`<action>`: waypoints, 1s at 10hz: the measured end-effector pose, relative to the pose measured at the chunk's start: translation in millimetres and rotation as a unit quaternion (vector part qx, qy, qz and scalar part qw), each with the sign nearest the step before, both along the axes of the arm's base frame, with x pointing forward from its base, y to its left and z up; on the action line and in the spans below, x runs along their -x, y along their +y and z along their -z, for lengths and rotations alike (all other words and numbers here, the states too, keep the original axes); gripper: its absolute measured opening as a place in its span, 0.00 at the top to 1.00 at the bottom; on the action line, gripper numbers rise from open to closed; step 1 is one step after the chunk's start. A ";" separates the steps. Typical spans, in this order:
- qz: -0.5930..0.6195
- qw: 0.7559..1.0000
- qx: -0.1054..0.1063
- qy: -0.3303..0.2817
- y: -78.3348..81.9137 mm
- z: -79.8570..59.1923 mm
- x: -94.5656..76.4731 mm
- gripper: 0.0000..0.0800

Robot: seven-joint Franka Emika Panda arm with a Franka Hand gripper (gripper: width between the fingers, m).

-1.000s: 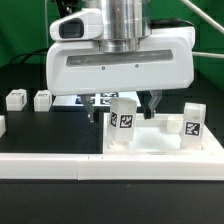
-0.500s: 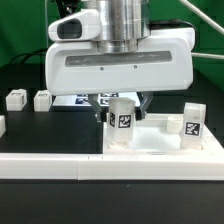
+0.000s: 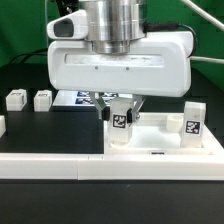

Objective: Assemble square table

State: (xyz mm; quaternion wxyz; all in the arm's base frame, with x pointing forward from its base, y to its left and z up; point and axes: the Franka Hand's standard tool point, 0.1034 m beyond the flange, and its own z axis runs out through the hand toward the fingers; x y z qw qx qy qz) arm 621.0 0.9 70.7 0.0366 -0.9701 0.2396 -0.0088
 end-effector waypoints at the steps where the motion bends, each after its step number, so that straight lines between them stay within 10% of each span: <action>1: 0.021 1.000 -0.001 0.002 -0.4 0.2 -0.2 0.64; 10: 0.515 0.853 -0.081 0.008 -14.0 4.6 0.0 0.62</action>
Offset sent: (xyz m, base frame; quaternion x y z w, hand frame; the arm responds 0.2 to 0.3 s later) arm -0.0003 -0.0039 -0.0005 0.0183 0.0260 0.3481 0.9369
